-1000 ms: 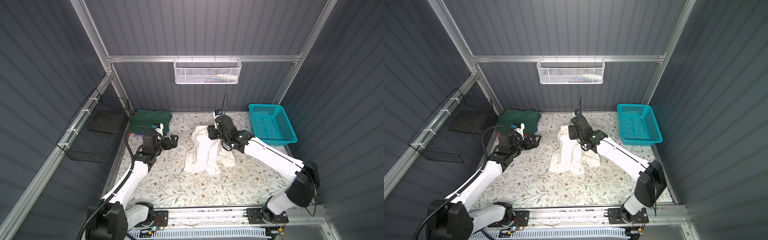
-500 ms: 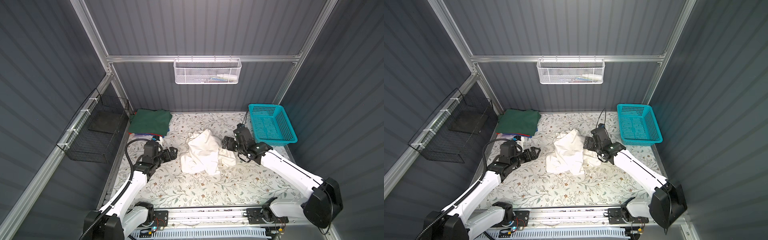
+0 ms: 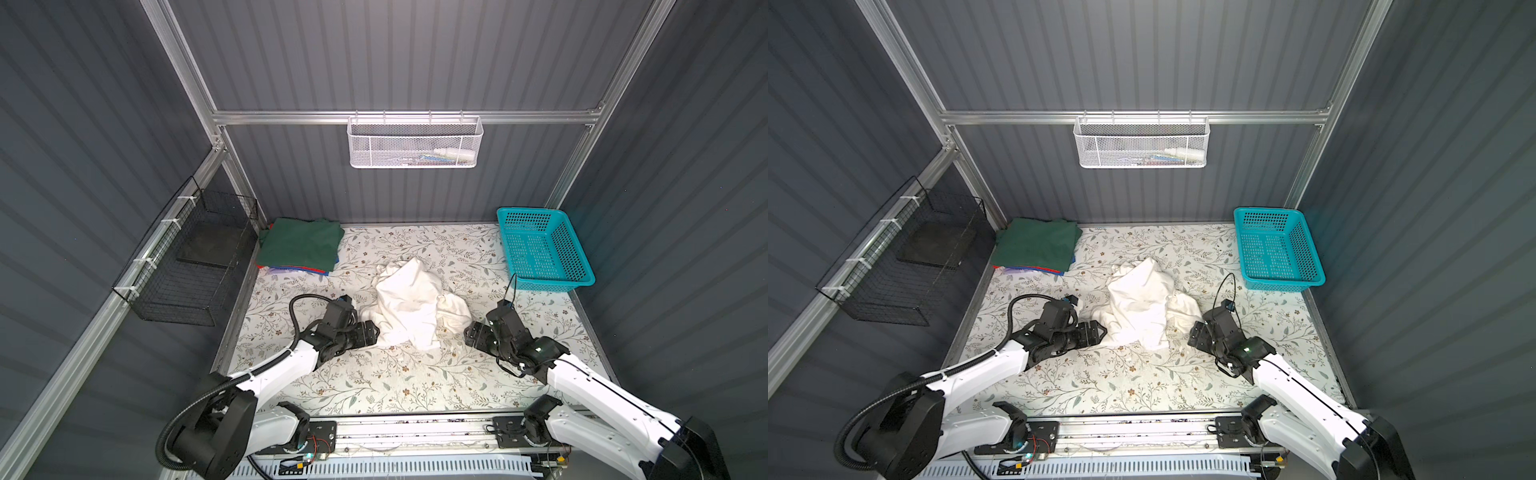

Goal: Fold and stack the t-shirts
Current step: 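Grasp opposite edges of the white t-shirt with both grippers, then lift the t-shirt with both grippers, stretch it apart and lay it flat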

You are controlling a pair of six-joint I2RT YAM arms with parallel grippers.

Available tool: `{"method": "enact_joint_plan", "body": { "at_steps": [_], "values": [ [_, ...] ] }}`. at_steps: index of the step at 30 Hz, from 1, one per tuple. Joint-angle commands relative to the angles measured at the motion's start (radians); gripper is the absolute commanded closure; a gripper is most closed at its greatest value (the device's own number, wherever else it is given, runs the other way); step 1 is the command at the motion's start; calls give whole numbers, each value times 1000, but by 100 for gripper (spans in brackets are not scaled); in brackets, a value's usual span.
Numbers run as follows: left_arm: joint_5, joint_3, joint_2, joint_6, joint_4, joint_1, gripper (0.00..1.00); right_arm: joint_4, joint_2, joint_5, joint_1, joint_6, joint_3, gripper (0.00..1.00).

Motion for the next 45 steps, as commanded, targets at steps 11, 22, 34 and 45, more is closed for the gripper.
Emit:
{"method": "enact_joint_plan", "body": {
  "at_steps": [11,22,34,45],
  "values": [
    [-19,-33,118,-101,205,-18,21,61,49,40,1,40,-17,13],
    [-67,139,193,0,-15,-17,100,188,294,53,-10,-34,58,14],
    [-261,346,-21,100,-325,112,100,241,609,36,6,-119,225,35],
    [-279,410,-59,127,-417,194,100,122,732,152,53,-119,350,99]
  ]
}}
